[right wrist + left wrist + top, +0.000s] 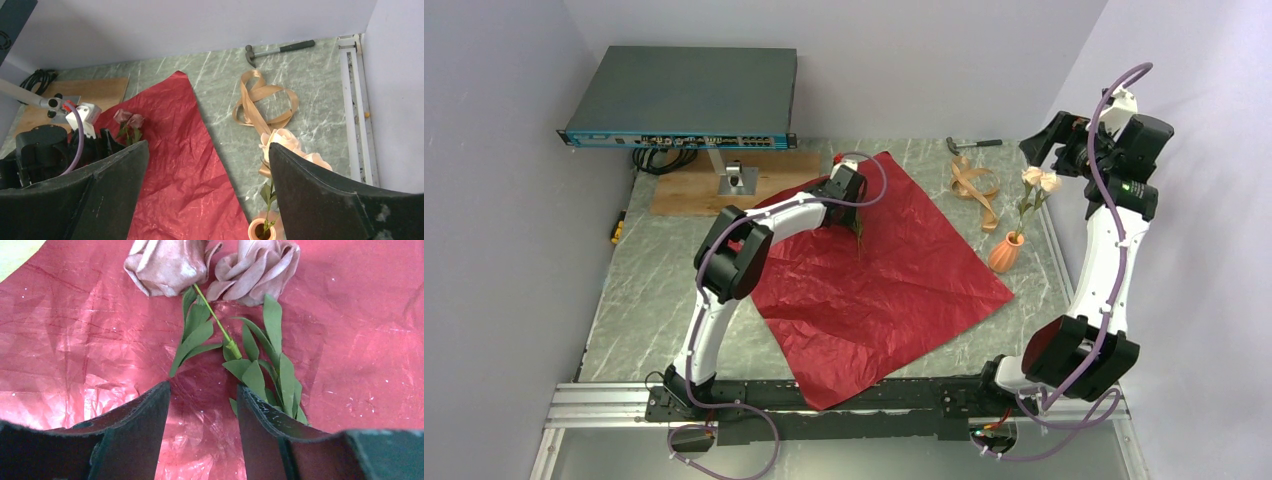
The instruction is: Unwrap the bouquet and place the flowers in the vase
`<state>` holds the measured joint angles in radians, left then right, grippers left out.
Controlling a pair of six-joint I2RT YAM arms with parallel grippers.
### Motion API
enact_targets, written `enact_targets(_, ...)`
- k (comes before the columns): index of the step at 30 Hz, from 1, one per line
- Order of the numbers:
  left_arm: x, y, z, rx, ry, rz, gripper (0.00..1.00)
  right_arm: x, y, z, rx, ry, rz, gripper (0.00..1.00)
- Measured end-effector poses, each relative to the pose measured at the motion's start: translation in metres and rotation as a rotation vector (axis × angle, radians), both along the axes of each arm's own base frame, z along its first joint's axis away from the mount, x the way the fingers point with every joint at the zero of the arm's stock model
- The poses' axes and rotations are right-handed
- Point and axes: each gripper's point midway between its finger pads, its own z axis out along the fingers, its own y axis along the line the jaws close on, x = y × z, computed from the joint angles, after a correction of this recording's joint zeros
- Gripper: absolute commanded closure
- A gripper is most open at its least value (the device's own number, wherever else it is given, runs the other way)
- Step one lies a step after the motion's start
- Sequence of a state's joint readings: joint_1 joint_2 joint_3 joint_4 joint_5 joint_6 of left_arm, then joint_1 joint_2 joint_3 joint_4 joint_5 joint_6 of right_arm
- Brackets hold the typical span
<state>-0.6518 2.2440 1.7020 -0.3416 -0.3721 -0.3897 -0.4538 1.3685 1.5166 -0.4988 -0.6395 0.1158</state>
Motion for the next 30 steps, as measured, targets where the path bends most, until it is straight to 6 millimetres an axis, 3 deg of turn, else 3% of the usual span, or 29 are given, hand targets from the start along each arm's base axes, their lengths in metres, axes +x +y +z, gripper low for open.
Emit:
enact_targets(8,0.003,0.001,0.003,-0.021,-0.025,-0.004,0.46,-0.005,0.005,-0.002,0.007,0.001,0.015,0.07)
enact_targets(18,0.012,-0.021,0.052,-0.094,-0.148,-0.059,0.50,-0.007,0.007,-0.010,0.023,0.013,0.020,0.07)
enact_targets(30,0.010,-0.050,0.055,-0.183,-0.121,-0.146,0.53,-0.009,0.008,-0.009,0.020,0.008,0.019,0.07)
